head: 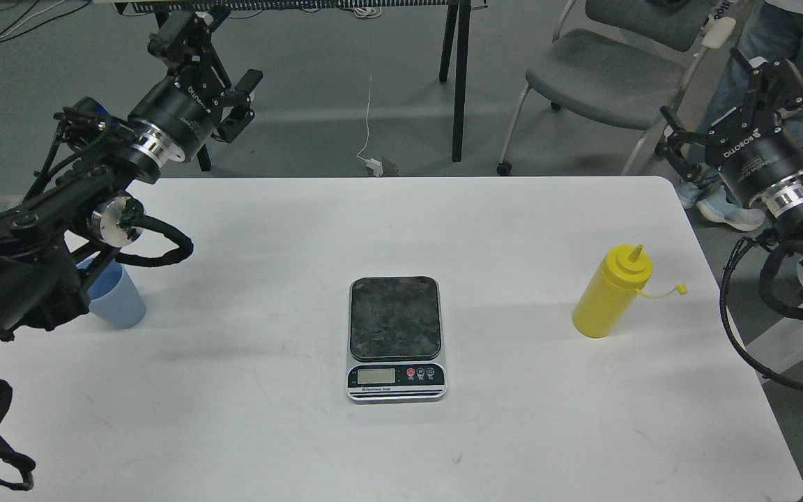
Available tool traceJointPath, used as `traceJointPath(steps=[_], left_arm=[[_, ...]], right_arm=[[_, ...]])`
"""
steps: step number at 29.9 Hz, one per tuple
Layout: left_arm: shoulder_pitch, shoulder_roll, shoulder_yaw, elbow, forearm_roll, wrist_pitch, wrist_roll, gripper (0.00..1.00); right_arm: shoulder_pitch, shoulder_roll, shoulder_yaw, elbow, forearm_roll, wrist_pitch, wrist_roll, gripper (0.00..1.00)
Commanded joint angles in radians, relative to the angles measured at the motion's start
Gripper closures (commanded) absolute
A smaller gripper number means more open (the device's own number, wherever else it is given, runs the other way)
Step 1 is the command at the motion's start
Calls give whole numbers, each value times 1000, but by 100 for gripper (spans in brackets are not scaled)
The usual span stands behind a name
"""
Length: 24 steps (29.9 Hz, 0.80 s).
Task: Pour seasoning into cup on scale with both arms
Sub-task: 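Move the left gripper down toward the blue cup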
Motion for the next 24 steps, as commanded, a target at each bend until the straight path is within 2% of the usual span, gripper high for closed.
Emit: traceJointPath(steps=[1, 5, 13, 20, 24], left_arm=[[-1, 1, 2, -16, 4, -10, -7, 2], [2, 15, 15, -58, 45, -36, -7, 2], [-6, 44, 28, -38, 59, -66, -7, 1], [-65, 255, 263, -42, 149, -105, -7, 1], [-65, 386, 282, -49, 391, -148, -7, 1]], right_arm=[[0, 3, -4, 0, 0, 0, 0, 1], [0, 2, -4, 0, 0, 0, 0, 1], [-2, 5, -5, 0, 0, 0, 0, 1], [-2, 6, -7, 0, 0, 0, 0, 1], [-2, 8, -7, 0, 0, 0, 1, 1]])
